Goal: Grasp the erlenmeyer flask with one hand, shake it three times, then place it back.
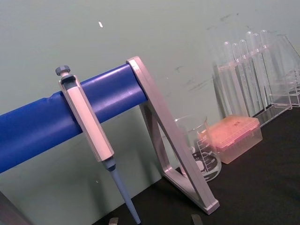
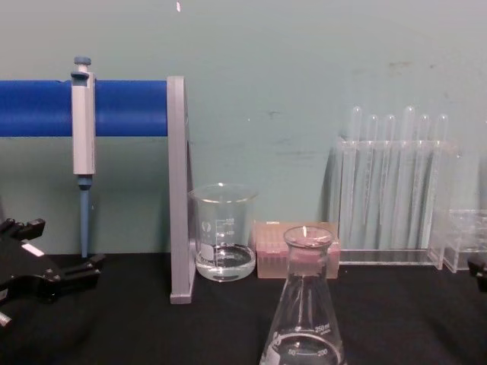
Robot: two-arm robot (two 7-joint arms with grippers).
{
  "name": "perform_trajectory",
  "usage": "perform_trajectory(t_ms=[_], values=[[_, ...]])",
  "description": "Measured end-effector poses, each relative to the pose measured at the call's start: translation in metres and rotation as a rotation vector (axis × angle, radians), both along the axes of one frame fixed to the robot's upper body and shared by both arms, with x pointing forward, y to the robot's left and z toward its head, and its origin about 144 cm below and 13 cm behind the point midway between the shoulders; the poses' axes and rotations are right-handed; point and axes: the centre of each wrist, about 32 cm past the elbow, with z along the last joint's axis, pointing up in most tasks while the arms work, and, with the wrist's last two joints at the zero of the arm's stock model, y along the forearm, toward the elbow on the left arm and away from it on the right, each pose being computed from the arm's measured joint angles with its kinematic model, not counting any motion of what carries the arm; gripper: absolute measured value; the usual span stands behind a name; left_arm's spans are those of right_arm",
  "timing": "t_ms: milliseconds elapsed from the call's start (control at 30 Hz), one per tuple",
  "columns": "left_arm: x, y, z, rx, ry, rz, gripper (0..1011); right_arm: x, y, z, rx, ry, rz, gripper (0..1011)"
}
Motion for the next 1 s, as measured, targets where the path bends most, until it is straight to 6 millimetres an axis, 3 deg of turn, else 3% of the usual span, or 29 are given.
perform_trajectory(t_ms=[1000], values=[[0.0000,0.0000,0.0000,0.000,0.000,0.000,1001,0.0015,-0.0031,0.0033,0.003,0.002,-0.002,1000]])
